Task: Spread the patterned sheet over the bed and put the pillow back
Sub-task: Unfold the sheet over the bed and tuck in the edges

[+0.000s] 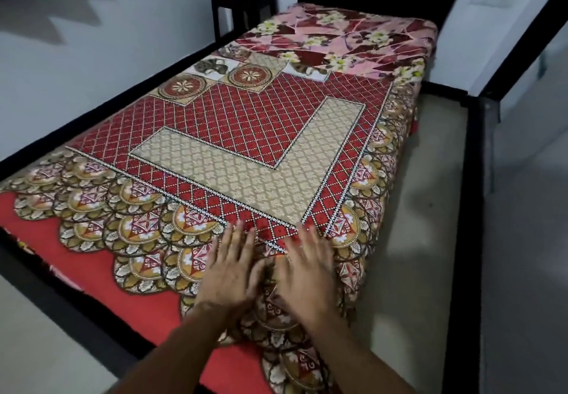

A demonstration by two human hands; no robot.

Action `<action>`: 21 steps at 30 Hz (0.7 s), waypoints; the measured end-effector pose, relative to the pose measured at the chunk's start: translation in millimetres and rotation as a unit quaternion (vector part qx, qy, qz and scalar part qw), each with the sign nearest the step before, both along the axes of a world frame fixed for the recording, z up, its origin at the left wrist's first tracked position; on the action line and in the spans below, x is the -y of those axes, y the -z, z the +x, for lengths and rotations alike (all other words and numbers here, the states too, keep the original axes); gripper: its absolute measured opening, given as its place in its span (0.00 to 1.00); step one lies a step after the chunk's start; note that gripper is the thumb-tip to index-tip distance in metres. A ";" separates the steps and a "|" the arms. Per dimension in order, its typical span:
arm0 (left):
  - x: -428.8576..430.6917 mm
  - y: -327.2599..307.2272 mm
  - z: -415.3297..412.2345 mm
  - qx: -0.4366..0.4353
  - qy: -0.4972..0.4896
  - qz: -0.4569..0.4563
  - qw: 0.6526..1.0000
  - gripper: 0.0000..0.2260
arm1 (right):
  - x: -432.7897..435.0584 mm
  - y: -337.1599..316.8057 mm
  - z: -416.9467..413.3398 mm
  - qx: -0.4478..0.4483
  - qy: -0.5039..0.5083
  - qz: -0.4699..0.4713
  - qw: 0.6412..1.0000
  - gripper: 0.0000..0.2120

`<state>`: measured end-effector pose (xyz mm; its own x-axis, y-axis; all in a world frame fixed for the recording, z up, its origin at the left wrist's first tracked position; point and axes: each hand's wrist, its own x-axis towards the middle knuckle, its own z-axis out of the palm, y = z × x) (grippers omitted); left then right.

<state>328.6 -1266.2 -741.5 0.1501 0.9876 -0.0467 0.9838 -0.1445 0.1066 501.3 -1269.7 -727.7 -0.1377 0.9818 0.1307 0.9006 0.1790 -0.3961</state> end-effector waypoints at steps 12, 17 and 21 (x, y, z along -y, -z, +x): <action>-4.7 25.8 4.1 0.014 -0.029 -0.009 0.999 0.30 | -131.8 25.0 150.4 0.163 0.118 -0.129 0.971 0.32; -46.2 21.4 -2.8 0.015 -0.044 0.031 0.998 0.28 | -158.0 3.1 110.9 0.165 0.000 -0.082 0.983 0.32; -57.7 29.9 -15.9 0.001 -0.071 0.019 0.997 0.29 | -146.8 5.7 29.1 0.150 -0.242 -0.112 0.952 0.30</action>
<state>312.7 -1208.5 -771.5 0.0082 0.9999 -0.0090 0.9945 -0.0072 0.1047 530.4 -1122.8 -733.4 -0.5797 0.7922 -0.1910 0.8124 0.5435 -0.2112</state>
